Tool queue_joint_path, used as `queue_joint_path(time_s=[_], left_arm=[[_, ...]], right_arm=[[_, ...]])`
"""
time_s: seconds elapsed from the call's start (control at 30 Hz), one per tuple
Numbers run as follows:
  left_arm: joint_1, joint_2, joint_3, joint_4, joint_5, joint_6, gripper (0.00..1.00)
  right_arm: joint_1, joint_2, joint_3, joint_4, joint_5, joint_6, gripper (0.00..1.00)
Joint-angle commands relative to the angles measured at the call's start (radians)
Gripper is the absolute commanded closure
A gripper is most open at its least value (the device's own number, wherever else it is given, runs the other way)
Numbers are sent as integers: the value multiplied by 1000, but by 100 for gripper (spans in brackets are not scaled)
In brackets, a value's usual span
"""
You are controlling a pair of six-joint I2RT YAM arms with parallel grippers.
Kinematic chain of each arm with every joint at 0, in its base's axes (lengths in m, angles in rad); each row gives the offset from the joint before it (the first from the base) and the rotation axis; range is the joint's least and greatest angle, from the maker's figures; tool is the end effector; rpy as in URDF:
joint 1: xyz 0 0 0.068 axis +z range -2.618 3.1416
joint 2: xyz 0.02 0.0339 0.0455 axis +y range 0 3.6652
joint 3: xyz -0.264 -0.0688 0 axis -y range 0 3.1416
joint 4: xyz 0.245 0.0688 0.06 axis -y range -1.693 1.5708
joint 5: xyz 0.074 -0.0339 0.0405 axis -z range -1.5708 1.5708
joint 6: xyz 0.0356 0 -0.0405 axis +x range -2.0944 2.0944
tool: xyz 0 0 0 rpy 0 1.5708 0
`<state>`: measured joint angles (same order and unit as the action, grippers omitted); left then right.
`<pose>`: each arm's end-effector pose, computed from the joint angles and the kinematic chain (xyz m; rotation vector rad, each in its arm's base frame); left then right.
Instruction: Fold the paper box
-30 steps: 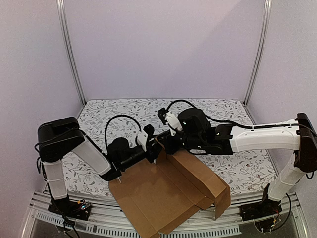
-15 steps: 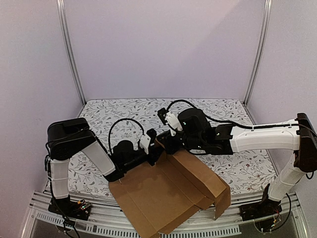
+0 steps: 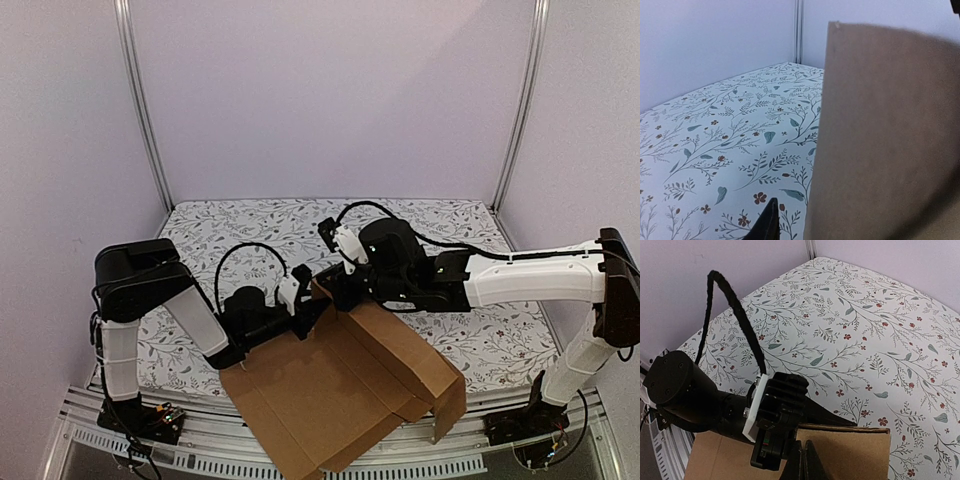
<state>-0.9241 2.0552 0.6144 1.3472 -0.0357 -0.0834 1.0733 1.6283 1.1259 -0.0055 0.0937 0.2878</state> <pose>0.2079 -0.2732 0.1017 0.6751 1.5787 -0.7277 0.1816 0.3274 0.2584 -0.7715 2.0179 0.7201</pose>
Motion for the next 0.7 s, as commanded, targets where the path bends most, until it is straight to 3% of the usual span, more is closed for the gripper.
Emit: queue_joint_path(time_s=[0.0, 0.23, 0.4, 0.67], left_arm=[[19, -32, -32, 179, -6, -17, 75], [19, -33, -24, 179, -1, -19, 78], [21, -37, -21, 179, 10, -21, 100], [21, -83, -45, 179, 10, -13, 100]], right_arm=[[2, 21, -12, -118, -11, 5, 100], [3, 21, -11, -118, -14, 11, 100], [2, 17, -14, -120, -12, 13, 100], [2, 14, -2, -124, -9, 15, 100]])
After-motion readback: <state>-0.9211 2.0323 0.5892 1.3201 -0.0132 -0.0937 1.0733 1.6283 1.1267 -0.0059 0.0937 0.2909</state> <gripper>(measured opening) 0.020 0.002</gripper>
